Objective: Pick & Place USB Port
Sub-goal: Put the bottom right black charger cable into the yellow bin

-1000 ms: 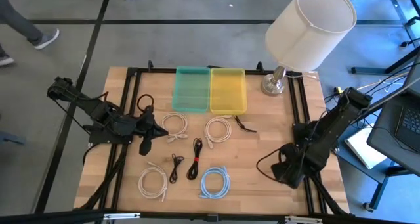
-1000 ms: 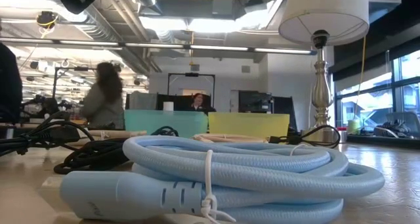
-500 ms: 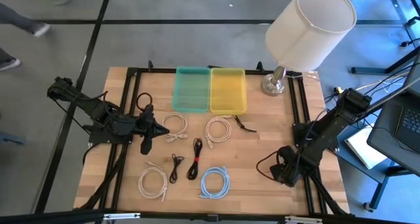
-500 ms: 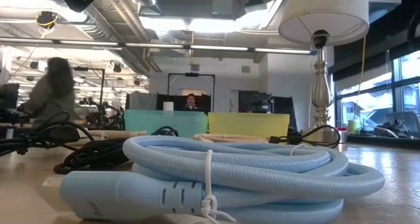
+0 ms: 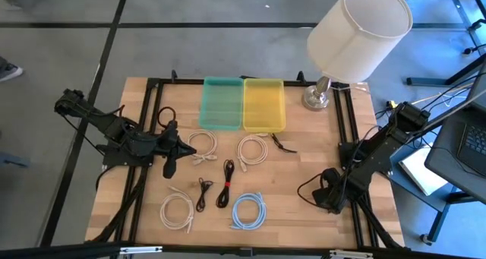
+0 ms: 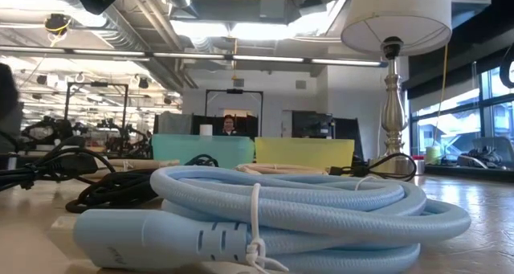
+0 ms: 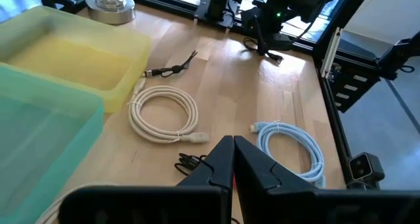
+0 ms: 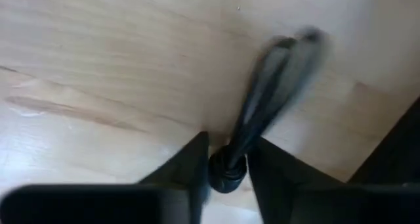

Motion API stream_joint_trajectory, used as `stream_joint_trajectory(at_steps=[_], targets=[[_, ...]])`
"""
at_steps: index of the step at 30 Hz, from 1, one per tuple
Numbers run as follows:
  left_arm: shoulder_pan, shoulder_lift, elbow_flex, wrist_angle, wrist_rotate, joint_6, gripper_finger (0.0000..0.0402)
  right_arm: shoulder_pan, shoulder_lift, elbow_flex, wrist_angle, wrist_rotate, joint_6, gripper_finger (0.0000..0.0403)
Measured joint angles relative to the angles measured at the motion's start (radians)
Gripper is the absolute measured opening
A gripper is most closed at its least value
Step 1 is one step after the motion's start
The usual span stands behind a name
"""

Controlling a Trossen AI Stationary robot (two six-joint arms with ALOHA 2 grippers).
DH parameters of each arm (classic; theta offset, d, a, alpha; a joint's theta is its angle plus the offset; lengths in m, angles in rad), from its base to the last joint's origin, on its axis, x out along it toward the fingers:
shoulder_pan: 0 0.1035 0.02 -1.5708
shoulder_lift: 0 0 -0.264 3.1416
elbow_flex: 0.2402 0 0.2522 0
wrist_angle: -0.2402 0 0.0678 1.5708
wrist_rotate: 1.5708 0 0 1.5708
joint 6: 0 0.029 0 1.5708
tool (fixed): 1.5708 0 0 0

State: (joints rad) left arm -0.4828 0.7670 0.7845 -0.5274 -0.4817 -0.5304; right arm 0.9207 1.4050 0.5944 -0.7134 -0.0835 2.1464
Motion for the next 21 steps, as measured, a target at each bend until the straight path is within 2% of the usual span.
stream_joint_trajectory(at_steps=[4,7,10,14,19,21], targets=[[0.000,0.000,0.000,0.000,-0.010,0.018,0.0003,0.000,0.002,0.012,-0.011,0.007,0.000,0.0019],[0.000,0.000,0.000,0.000,-0.020,0.021,0.0003,0.000,0.005,0.045,-0.053,0.063,0.015,0.0016],[0.000,0.000,0.000,0.000,-0.023,0.021,0.0003,0.000,0.005,0.141,-0.175,0.122,0.020,0.0009],[0.000,0.000,0.000,0.000,-0.023,0.021,0.0003,-0.001,0.005,0.361,-0.459,0.166,0.019,0.0007],[0.000,0.000,0.000,0.000,-0.038,0.021,0.0003,-0.001,0.036,0.714,-0.845,0.296,0.011,0.0007],[0.000,0.000,0.000,-0.001,-0.051,0.021,0.0003,-0.012,0.056,0.831,-0.849,0.393,-0.063,0.0007]])
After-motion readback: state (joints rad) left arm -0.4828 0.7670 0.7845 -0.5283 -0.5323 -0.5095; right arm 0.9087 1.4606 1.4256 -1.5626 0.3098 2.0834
